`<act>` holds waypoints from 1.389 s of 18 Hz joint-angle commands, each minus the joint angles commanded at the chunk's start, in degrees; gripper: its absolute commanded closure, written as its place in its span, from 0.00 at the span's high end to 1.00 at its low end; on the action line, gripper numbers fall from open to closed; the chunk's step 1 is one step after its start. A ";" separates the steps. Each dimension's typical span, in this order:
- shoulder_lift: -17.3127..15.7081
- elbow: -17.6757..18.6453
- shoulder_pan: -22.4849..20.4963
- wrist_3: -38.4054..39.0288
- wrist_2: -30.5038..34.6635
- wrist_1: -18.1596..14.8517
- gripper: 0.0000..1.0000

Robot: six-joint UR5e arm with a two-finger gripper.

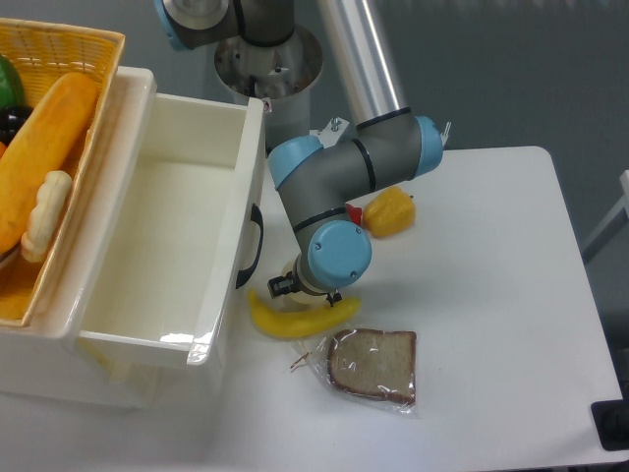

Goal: Pick up the pear
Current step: 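Close the gripper around the pale pear, then lift the held pear up off the table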

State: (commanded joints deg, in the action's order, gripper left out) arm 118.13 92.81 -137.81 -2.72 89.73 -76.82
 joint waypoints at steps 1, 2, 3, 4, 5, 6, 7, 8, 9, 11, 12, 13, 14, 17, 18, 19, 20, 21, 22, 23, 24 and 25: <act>-0.09 -0.61 0.00 -0.79 0.18 -0.09 0.60; -0.26 -1.40 0.09 -1.41 0.70 -0.17 0.60; -0.88 -2.02 0.09 -2.46 1.14 -0.26 0.60; -1.58 -2.55 0.00 -3.86 1.23 -0.18 0.60; -1.93 -3.33 -0.09 -5.44 1.23 -0.26 0.60; -2.37 -3.95 -0.09 -6.85 1.23 -0.26 0.60; -3.07 -4.65 -0.26 -8.51 1.23 -0.18 0.60; -3.69 -5.36 -0.52 -10.79 1.32 -0.26 0.60; -4.39 -5.80 -0.70 -13.86 1.32 -0.18 0.60; -6.14 -6.33 -1.93 -21.06 1.67 -0.17 0.60; -7.20 -6.33 -2.72 -24.84 2.02 -0.09 0.60; -8.08 -6.33 -3.59 -28.79 2.02 -0.09 0.60; -9.05 -6.33 -4.39 -32.92 2.02 -0.09 0.60; -10.81 -5.98 -6.15 -43.57 1.94 -0.18 0.60; -11.42 -5.72 -6.41 -46.12 1.94 -0.18 0.60; -11.78 -5.71 -6.68 -48.24 2.02 -0.26 0.60; -11.78 -5.71 -6.77 -49.82 2.02 -0.26 0.60; -11.87 -5.71 -7.12 -51.32 2.11 -0.52 0.60; -11.87 -5.71 -7.38 -52.90 2.11 -0.70 0.59; -11.95 -5.63 -7.82 -55.87 2.11 -0.70 0.59; -12.13 -5.54 -7.91 -57.64 2.11 -0.79 0.60; -12.57 -5.45 -8.17 -58.53 2.11 -0.79 0.60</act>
State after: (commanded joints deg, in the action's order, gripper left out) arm 105.56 87.36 -145.98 -61.25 91.85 -77.61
